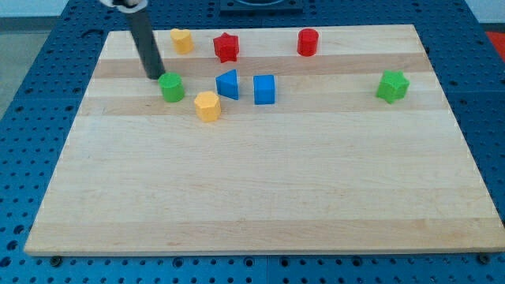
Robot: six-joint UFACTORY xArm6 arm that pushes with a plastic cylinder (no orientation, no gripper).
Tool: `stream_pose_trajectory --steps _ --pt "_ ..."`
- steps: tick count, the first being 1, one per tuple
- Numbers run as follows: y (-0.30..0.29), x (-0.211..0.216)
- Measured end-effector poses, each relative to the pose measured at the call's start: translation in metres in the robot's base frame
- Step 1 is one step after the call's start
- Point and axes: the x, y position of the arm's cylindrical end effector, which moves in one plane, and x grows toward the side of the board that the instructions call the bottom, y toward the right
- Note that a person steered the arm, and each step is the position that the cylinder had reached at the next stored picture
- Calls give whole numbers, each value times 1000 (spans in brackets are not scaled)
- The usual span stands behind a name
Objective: Push the green circle towards center left
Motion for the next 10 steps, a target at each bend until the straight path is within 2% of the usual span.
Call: stream_pose_trajectory --steps 2,3,5,10 --pt "40 33" --pt "-1 50" --pt "-9 80" --pt "-15 80"
